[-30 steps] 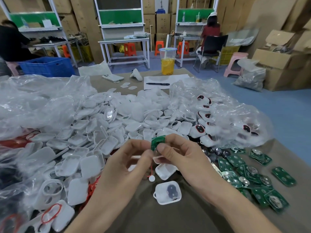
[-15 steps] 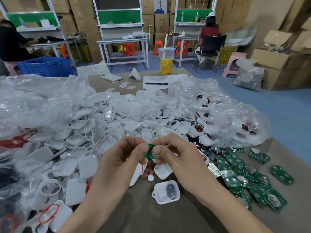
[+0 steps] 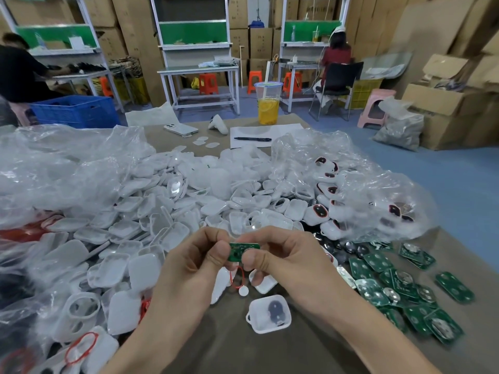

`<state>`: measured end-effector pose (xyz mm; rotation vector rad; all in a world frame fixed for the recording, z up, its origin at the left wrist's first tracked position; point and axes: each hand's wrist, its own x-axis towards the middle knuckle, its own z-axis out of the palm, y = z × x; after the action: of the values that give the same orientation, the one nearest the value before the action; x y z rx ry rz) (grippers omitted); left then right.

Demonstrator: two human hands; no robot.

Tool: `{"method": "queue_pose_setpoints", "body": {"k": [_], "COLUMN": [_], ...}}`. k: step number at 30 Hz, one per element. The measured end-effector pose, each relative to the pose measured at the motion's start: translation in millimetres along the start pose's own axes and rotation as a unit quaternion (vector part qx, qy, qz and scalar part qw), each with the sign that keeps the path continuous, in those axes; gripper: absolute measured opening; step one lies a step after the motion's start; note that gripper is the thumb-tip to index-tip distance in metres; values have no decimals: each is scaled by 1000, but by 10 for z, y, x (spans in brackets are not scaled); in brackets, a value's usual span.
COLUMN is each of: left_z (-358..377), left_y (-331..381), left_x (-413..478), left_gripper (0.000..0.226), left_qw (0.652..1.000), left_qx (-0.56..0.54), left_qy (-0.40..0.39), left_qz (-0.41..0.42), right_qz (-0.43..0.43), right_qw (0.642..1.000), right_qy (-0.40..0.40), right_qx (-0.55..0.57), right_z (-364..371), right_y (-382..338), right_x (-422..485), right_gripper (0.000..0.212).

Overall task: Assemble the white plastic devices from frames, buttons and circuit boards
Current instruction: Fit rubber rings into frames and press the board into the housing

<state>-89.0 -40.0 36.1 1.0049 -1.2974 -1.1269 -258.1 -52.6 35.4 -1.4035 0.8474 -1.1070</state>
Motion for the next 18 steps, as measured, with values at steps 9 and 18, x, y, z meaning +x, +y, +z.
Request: {"method": "queue_pose_setpoints", "body": {"k": [9, 18], "left_z": [-6, -379], "left_y": [44, 277], "left_x": [18, 642], "left_gripper": [16, 37], "left_qw": [997, 907], "left_qx": [37, 360], "left_qy": [61, 160], "left_qz": [26, 147], "right_qz": [-15, -15], "right_qw": [997, 982], "right_qy": [62, 142], "right_qx": [33, 123], "right_z": [-69, -191], "right_y": [-47, -25], "right_x": [29, 57], "right_gripper": [11, 5]}}
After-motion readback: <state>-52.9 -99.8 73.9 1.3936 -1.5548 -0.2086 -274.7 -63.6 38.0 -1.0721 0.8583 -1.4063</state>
